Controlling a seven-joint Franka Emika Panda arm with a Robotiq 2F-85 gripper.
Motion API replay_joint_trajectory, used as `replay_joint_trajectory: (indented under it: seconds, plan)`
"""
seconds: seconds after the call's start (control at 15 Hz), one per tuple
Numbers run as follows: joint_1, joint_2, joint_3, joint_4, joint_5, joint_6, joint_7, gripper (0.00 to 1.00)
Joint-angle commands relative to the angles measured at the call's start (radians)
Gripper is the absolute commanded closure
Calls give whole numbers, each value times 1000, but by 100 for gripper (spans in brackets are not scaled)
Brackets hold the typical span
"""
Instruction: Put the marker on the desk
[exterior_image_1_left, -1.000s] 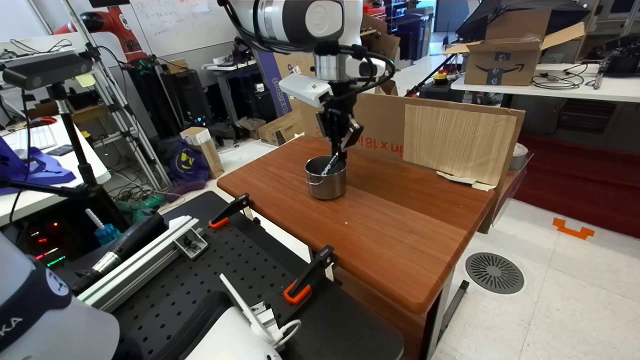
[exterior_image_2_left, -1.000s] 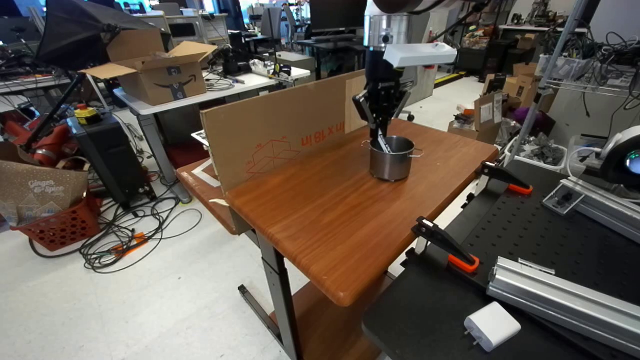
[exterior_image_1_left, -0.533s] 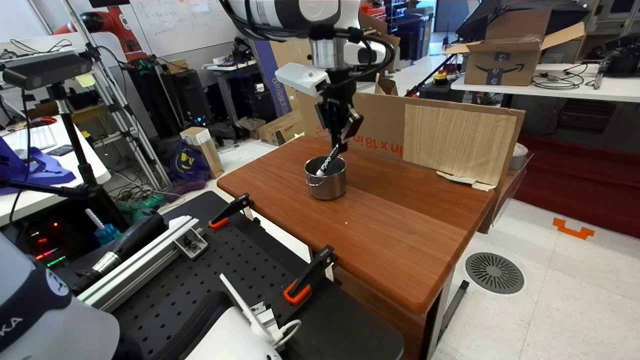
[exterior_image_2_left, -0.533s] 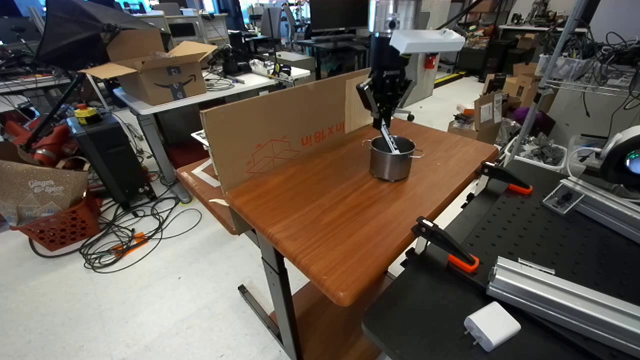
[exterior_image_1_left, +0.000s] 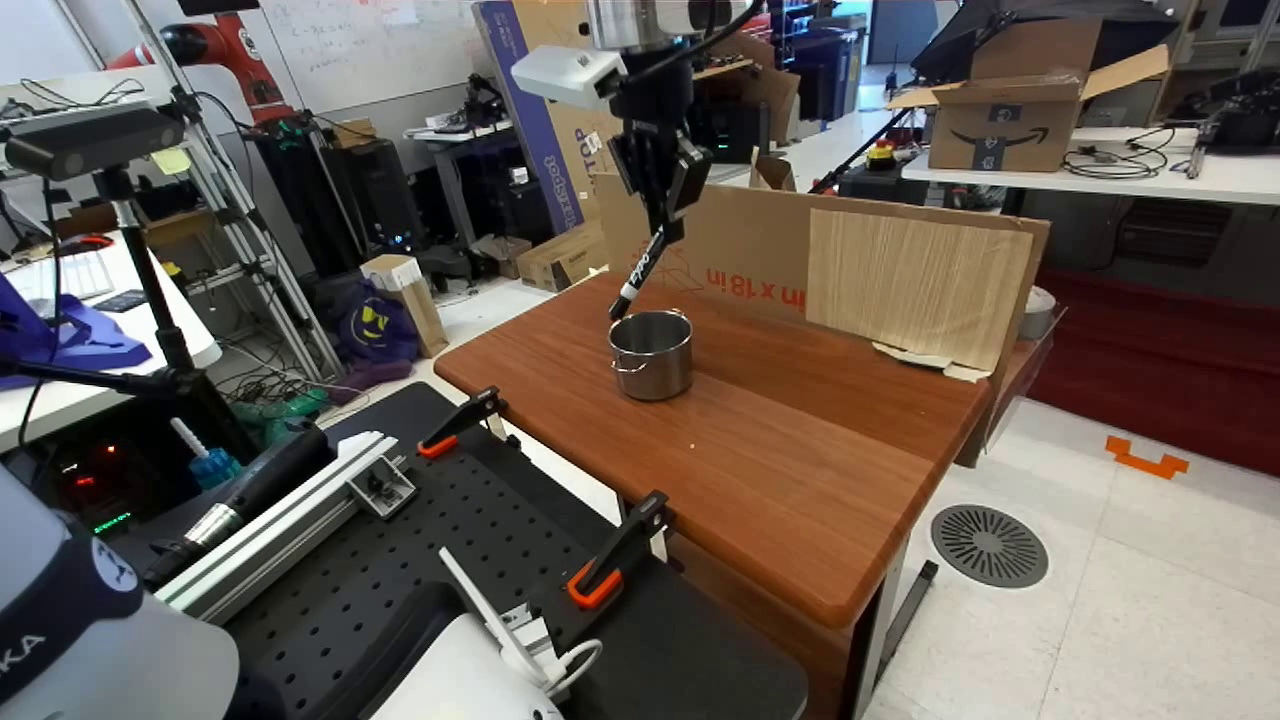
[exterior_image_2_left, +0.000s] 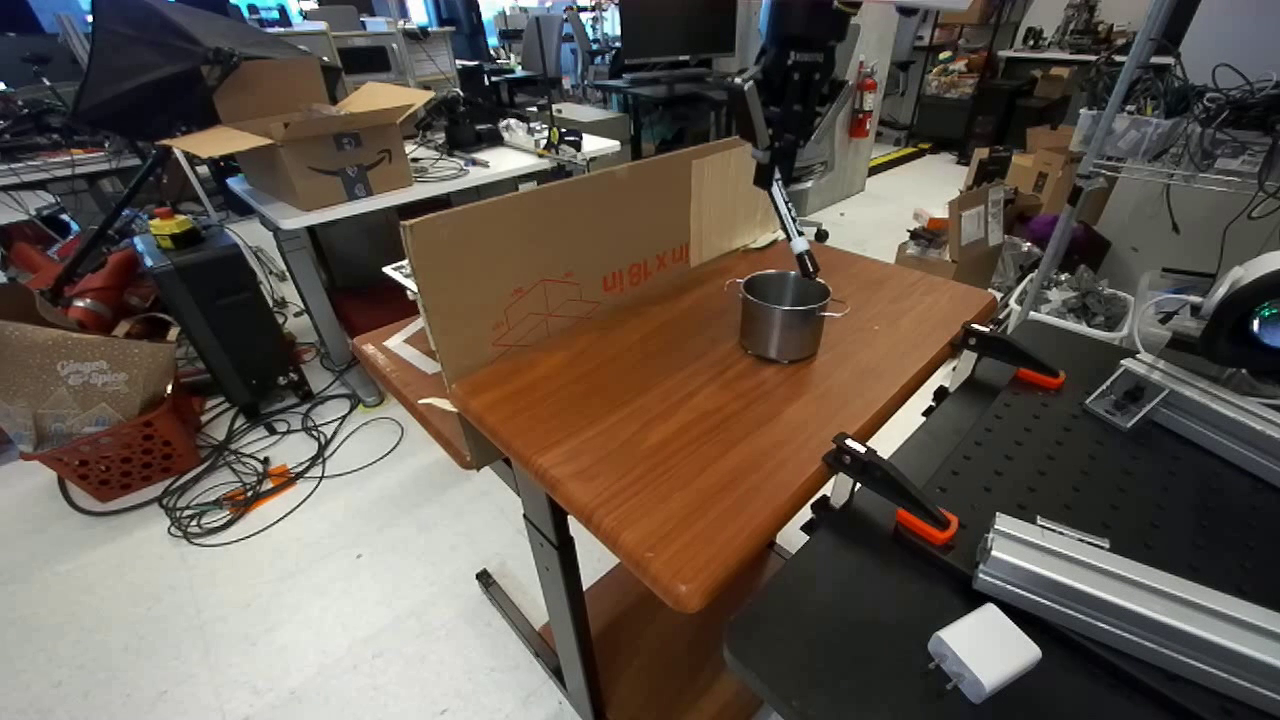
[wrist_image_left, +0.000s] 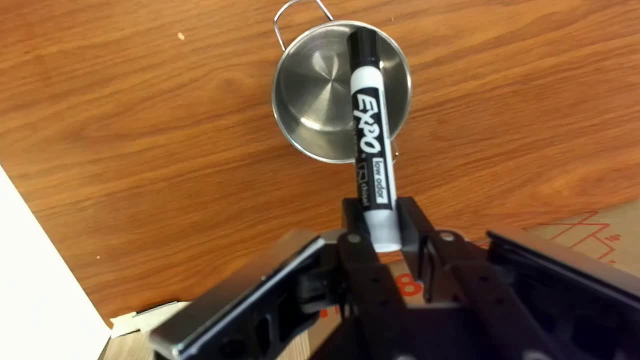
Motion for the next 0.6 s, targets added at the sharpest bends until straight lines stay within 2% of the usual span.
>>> replay_joint_trajectory:
  seconds: [0.0, 0.53]
  plan:
    - [23, -61, 24, -7, 2, -49, 5, 95]
    - [120, 16, 106, 86, -54, -88, 108, 95]
